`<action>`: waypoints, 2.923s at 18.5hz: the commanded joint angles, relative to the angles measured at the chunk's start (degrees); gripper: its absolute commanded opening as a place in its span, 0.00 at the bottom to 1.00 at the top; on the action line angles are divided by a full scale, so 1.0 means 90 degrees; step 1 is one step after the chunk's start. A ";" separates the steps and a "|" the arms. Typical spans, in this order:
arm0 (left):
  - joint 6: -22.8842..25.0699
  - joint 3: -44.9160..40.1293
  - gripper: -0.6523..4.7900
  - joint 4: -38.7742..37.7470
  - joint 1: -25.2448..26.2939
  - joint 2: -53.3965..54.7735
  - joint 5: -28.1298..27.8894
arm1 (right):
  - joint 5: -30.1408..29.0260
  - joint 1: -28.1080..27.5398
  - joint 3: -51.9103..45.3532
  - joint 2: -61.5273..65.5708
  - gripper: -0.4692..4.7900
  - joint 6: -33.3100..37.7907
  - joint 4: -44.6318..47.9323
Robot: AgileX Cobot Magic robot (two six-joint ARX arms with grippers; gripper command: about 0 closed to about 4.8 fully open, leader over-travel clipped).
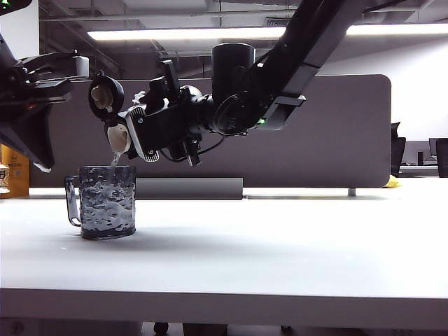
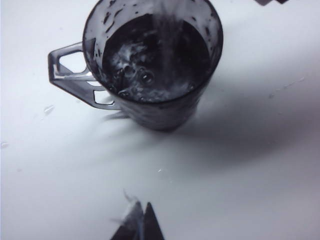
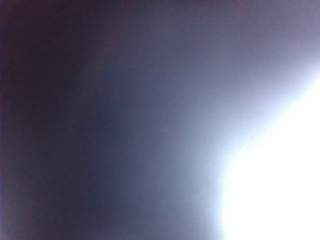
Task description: Pick up the black thermos, pour some water into the cup, then place the black thermos back on the table.
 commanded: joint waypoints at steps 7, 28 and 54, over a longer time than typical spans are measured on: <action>0.0029 0.0034 0.11 0.0032 -0.0010 -0.0029 -0.0017 | 0.0032 0.0041 0.0063 -0.0083 0.18 -0.0138 0.0352; 0.0270 0.0034 0.11 0.0027 -0.0010 -0.0034 -0.0017 | 0.0056 0.0049 0.0063 -0.0085 0.18 -0.0255 0.0304; -0.0809 0.0206 0.11 0.3458 -0.1333 -0.1081 0.2560 | 0.2679 -0.0821 -0.5792 -0.5187 0.19 1.1844 0.1173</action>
